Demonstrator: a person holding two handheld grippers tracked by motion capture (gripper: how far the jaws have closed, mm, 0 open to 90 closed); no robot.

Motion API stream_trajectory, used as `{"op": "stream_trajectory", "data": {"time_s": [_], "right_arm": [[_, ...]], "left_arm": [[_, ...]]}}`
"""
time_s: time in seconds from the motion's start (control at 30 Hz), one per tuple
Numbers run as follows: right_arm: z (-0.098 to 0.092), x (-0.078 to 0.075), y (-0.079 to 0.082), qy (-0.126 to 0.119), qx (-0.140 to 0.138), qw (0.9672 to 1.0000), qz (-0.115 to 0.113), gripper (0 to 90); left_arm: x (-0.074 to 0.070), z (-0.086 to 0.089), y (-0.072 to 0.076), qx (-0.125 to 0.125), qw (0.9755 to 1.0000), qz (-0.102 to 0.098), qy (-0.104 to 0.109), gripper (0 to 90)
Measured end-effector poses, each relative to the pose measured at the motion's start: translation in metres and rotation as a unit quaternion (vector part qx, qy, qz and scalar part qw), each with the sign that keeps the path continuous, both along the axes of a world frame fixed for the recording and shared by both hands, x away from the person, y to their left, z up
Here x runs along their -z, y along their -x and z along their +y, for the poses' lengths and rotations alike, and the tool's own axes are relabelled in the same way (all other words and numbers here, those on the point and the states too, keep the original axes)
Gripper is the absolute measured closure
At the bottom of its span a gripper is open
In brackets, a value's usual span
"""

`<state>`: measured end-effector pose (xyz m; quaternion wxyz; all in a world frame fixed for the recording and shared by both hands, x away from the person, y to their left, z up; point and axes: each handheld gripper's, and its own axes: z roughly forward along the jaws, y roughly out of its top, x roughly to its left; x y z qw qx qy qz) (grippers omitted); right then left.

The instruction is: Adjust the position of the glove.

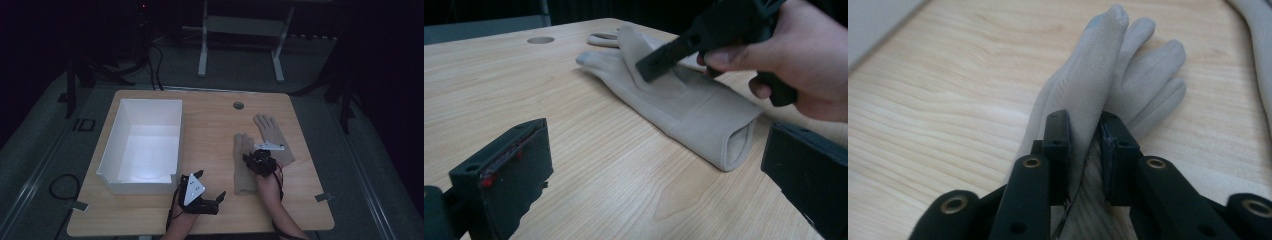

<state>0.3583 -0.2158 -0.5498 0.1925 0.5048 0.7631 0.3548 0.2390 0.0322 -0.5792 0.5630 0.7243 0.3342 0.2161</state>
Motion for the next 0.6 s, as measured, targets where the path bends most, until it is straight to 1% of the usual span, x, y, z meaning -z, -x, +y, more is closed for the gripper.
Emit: {"op": "stream_trajectory", "data": {"time_s": [0.07, 0.1, 0.13, 0.2, 0.27, 0.33, 0.4, 0.43, 0.53, 0.6], "right_arm": [[-0.001, 0.007, -0.001, 0.005, -0.001, 1.0, 0.007, 71.7], [-0.002, 0.01, -0.001, 0.011, -0.005, 0.9999, 0.004, 69.1], [-0.002, 0.012, 0.0, 0.01, -0.009, 0.9999, -0.002, 67.3], [-0.002, 0.013, 0.001, 0.013, -0.013, 0.9998, -0.006, 64.5], [0.001, 0.014, 0.002, 0.024, -0.021, 0.9994, -0.014, 61.6], [0.002, 0.014, 0.003, 0.029, -0.022, 0.9992, -0.018, 58.5], [0.002, 0.013, 0.003, 0.022, -0.021, 0.9994, -0.014, 52.6], [0.001, 0.012, 0.004, 0.021, -0.019, 0.9995, -0.017, 51.1], [-0.002, 0.006, 0.005, 0.021, -0.021, 0.9991, -0.029, 50.5], [-0.006, -0.001, 0.005, 0.019, -0.025, 0.9987, -0.04, 49.5]], "left_arm": [[0.0, 0.0, 0.0, 0.0, 1.0, 0.0, 0.0, 0.3], [0.0, 0.0, 0.0, 0.0, 1.0, 0.0, 0.0, 0.3], [0.0, 0.0, 0.0, 0.0, 1.0, 0.0, 0.0, 0.3], [0.0, 0.0, 0.0, 0.001, 1.0, 0.0, -0.001, 0.3], [0.0, 0.0, 0.0, 0.001, 1.0, 0.0, -0.002, 0.3], [0.0, 0.0, 0.0, 0.001, 1.0, -0.001, -0.002, 0.3], [0.0, 0.0, 0.0, 0.002, 1.0, -0.001, -0.003, 0.3], [0.0, 0.0, 0.0, 0.002, 1.0, -0.001, -0.003, 0.3], [0.0, 0.0, 0.0, 0.003, 1.0, 0.0, -0.003, 0.3], [0.0, 0.0, 0.0, 0.003, 1.0, 0.0, -0.003, 0.3]]}}
